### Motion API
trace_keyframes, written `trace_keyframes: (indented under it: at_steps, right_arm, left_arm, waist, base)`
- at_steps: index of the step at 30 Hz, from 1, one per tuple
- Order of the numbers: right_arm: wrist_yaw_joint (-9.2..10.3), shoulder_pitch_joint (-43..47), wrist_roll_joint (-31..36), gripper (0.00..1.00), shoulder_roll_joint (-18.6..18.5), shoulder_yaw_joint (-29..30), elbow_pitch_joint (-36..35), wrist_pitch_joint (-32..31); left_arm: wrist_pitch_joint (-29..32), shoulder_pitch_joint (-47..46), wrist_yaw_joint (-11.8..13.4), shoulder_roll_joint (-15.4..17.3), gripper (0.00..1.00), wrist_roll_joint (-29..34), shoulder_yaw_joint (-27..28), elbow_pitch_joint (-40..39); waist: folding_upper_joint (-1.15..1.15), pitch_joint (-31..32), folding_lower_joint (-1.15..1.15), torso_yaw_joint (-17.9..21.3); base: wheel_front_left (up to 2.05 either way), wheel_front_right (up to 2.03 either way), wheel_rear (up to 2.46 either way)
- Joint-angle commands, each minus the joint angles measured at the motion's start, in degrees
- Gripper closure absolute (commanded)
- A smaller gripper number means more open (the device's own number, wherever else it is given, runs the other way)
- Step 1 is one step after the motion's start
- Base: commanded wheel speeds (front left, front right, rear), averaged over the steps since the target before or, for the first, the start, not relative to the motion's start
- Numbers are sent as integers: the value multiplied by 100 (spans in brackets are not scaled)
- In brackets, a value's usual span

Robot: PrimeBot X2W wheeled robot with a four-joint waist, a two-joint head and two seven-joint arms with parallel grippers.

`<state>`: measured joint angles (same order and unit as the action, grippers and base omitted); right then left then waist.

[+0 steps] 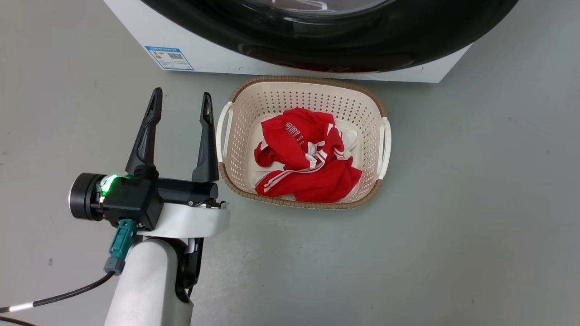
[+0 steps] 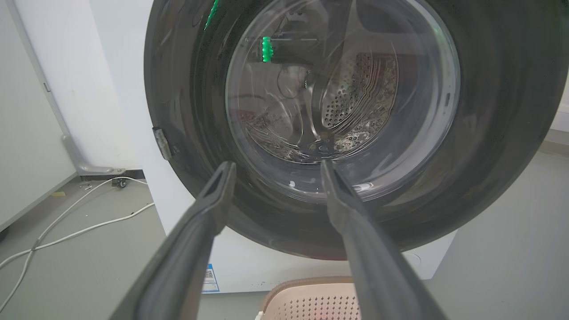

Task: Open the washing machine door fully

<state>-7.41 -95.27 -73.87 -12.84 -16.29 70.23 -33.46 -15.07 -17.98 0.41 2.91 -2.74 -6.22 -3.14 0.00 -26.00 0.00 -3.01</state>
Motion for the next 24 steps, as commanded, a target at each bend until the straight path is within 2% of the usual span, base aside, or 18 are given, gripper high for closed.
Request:
trace_keyframes:
  at_steps: [1,7,15,24]
  right_arm:
    - [-14,204,-70,100,55,-10,-107,-159]
    - [-15,705,-286,100,125,22,-759,-807]
    - [-14,1808,-552,100,113,70,-1598,-1477]
    - [-14,2795,-771,100,374,27,-2056,-2117]
  left_arm:
    - [-15,-80,-24,-4,0,29,23,18]
    - [-15,39,-35,-4,0,60,58,86]
    - [-15,306,-69,-4,0,57,69,234]
    - [-15,733,-88,-3,0,-14,78,418]
  waist:
    - [0,31,0,22]
    - [0,212,0,65]
    - [0,739,0,37]
    - [0,1449,0,-28]
  base:
    - [0,0,0]
    - [0,0,0]
    - [0,0,0]
    - [0,0,0]
